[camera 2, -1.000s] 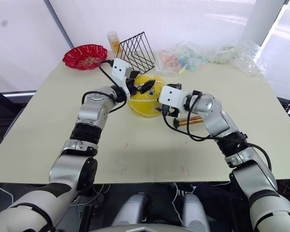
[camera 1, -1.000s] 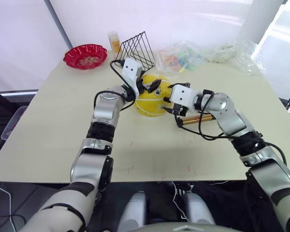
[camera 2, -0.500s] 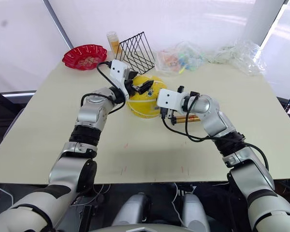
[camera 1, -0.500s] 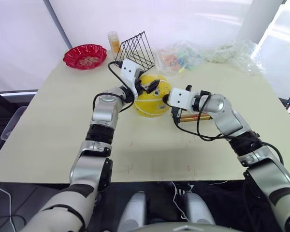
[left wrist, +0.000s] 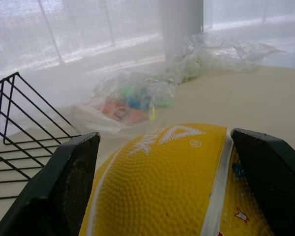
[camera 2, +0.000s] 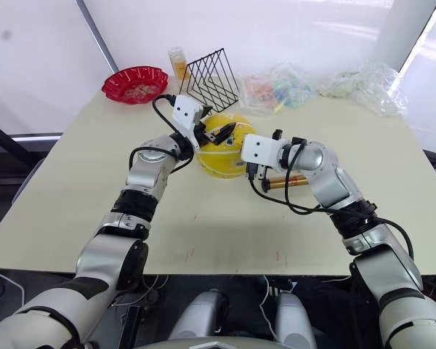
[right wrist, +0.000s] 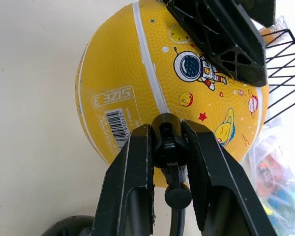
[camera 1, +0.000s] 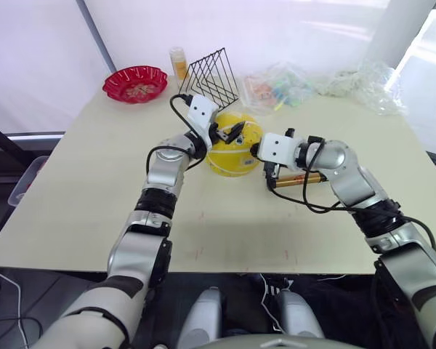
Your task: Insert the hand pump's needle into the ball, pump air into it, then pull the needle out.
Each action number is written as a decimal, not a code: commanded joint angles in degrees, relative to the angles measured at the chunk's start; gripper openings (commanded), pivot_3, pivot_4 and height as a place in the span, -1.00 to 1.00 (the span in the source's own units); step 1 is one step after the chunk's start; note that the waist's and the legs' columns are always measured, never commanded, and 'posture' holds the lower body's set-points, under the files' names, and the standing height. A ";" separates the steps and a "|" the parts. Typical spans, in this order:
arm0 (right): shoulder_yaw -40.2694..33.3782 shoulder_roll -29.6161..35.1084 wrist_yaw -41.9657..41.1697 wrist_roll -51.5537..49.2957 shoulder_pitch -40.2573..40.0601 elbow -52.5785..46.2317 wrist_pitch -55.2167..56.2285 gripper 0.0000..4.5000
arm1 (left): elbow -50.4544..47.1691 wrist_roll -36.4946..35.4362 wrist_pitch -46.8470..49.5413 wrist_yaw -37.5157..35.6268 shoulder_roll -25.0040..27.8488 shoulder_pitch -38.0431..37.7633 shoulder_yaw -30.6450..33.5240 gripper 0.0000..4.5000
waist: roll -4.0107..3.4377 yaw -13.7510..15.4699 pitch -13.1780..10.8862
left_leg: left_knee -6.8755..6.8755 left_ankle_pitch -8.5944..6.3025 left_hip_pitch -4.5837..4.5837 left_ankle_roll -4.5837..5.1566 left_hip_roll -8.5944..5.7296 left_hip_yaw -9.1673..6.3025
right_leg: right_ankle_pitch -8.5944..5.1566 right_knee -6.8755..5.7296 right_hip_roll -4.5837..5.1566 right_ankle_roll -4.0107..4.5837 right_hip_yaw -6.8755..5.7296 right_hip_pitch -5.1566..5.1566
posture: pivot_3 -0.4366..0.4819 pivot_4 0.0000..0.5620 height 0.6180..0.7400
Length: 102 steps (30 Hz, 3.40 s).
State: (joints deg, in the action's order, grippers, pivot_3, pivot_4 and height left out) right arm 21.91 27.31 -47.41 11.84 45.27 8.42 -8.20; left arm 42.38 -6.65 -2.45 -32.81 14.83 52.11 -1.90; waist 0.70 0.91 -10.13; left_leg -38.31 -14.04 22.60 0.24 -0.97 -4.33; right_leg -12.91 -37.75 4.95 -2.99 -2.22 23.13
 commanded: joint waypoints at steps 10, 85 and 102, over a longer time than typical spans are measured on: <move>-4.18 2.62 -0.70 -1.94 -3.18 -6.62 -0.19 -0.84 | 10.62 3.67 0.56 0.78 0.05 -4.59 -1.99 1.00 | -0.17 -1.43 1.03 | 0.33 -0.02 -0.90 0.01 0.07 0.01 | -0.20 0.13 -0.02 -0.27 0.01 -0.78 | -0.05 -0.47 0.95; -28.89 2.60 6.94 -28.40 -39.27 -21.47 -2.34 0.97 | -52.83 -28.68 16.88 -32.99 27.54 -54.35 22.64 1.00 | 0.18 -1.58 -0.13 | 0.92 -0.02 0.09 0.03 0.29 0.74 | -0.02 0.38 -0.09 0.05 0.67 0.62 | -0.05 -0.47 0.95; -40.24 6.07 3.27 -34.88 -58.42 -23.77 -1.73 0.97 | -48.46 -19.86 9.49 -25.02 22.62 -63.82 22.15 1.00 | 0.18 -1.50 -0.11 | 0.86 -0.02 -0.14 0.03 0.69 0.94 | -0.16 0.36 -0.35 0.25 0.79 0.54 | -0.05 -0.47 0.95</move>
State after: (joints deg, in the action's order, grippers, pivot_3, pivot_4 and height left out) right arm -16.08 32.28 -43.40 -21.76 -12.68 -13.77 -10.82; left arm -5.96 -27.61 9.13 -58.47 37.58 -11.08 19.50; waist 0.87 -0.59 -10.24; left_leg -37.45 -14.06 22.44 0.27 -0.27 -3.38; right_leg -13.07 -37.39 4.60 -2.74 -1.41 23.66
